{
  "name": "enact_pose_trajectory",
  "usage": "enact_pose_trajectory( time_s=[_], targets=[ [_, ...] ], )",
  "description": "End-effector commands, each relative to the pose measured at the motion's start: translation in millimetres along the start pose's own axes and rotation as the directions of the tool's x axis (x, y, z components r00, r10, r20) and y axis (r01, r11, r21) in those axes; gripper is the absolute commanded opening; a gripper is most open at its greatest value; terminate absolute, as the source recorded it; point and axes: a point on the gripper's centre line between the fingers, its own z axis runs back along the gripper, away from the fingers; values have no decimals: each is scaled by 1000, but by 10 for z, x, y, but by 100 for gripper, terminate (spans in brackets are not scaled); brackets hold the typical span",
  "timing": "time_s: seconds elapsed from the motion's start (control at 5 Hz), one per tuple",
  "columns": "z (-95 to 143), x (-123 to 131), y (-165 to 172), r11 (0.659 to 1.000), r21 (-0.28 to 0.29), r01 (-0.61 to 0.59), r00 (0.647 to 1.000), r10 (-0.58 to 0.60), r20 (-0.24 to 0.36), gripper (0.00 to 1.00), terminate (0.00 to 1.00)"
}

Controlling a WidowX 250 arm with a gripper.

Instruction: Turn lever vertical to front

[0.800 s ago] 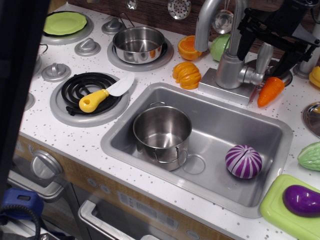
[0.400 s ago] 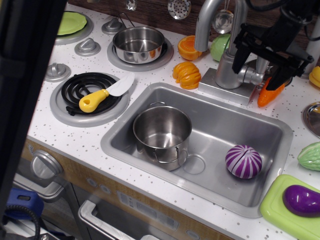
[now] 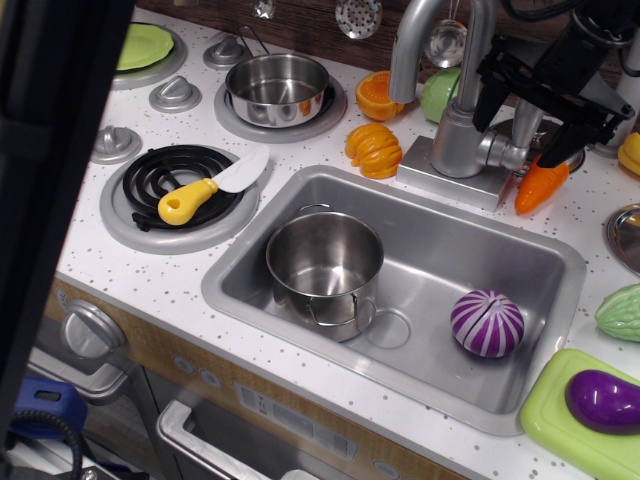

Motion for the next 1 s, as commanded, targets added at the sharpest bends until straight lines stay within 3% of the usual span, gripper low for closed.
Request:
enact_pose_trajectory(
  time_s=[0.0,0.8],
  targets=[
    [349,247,146,999,-53,-12,991,19,135,100,0],
    [289,369,193,1000,-12,16,965,-12,260,100,0]
  ],
)
